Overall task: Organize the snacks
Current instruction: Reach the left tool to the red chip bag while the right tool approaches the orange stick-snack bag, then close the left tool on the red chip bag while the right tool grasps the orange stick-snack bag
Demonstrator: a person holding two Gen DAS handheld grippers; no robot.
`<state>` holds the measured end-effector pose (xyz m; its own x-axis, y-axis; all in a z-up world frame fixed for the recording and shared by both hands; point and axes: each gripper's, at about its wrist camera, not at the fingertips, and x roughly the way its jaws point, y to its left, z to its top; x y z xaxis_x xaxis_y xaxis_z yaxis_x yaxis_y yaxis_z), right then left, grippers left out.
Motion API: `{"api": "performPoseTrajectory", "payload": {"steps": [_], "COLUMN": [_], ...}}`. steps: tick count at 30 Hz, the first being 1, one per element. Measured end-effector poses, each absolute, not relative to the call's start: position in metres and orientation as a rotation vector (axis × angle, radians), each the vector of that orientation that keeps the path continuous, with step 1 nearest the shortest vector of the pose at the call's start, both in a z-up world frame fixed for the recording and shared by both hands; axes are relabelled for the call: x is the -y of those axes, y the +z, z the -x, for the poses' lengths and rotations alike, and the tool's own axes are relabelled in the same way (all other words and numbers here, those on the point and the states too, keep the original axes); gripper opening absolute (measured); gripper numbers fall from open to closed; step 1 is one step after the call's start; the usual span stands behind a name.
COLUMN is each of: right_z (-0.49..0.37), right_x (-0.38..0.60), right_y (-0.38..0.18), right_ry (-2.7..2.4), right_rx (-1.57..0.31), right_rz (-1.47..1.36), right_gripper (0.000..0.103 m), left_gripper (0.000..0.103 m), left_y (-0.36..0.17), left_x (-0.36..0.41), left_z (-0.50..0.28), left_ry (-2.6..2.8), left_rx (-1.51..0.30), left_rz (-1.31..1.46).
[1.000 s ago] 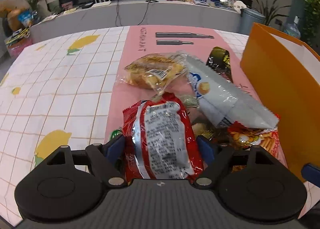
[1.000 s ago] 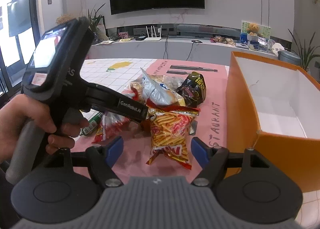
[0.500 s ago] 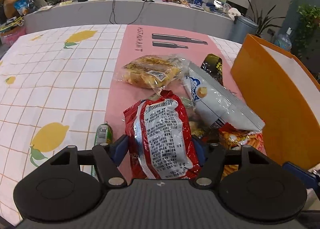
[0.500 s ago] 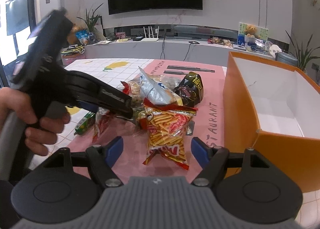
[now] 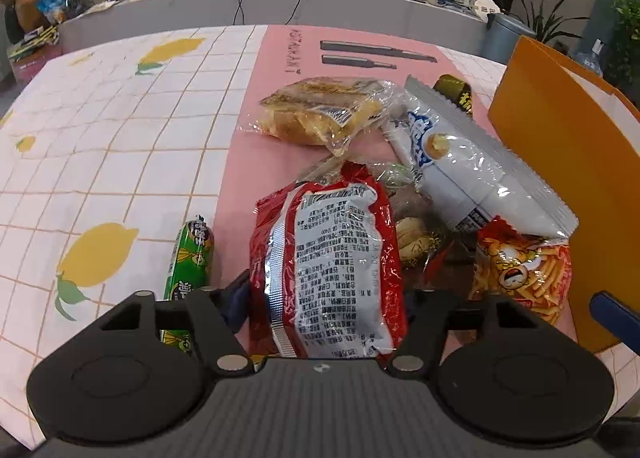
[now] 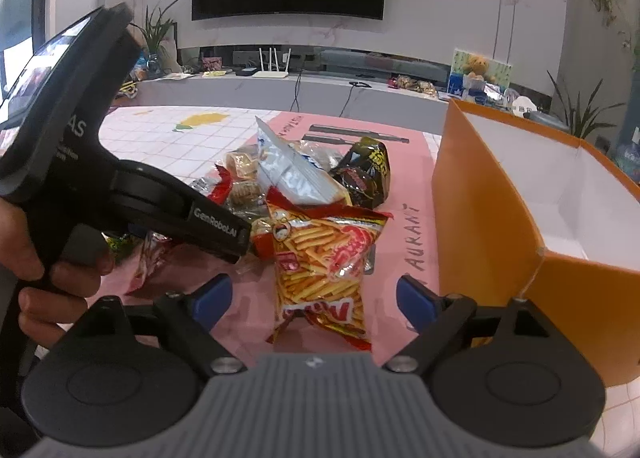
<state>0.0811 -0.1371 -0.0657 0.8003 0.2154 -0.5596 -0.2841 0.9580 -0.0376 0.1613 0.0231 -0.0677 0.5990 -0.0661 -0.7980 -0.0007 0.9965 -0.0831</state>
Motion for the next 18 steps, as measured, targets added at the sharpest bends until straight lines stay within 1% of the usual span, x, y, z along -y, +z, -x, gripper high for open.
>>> {"api": "performPoseTrajectory", "payload": {"steps": [4, 9, 14, 16, 18], "right_z": [-0.074, -0.079, -0.086, -0.089, -0.091], "right_x": [0.134, 0.132, 0.129, 0.128, 0.125], "right_y": [-0.062, -0.068, -0.077, -0.080, -0.083], "right_ry": [0.267, 0.252, 0.231, 0.227, 0.217], "right_rx": [-0.540, -0.562, -0.575, -0.581, -0.577], "right_rz": [0.149, 0.127, 0.113, 0.112, 0.112], "right_gripper": [0.087, 0.086, 0.086, 0.086, 0.086], "left_gripper": [0.055, 0.041, 0.044, 0.055, 0.057], "left_y": [-0.050, -0.039, -0.057, -0.065, -0.066], "left_x": [-0.026, -0.030, -0.036, -0.041, -0.045], "left_z": [-0.150, -0.146, -0.158, -0.165, -0.166], "left_ry": [-0.069, -0.090, -0.053, -0.033, -0.025], "left_rx": [-0.893, -0.896, -0.950, -0.978, -0.958], "left_rz": [0.093, 0.111, 0.136, 0.180, 0.216]}}
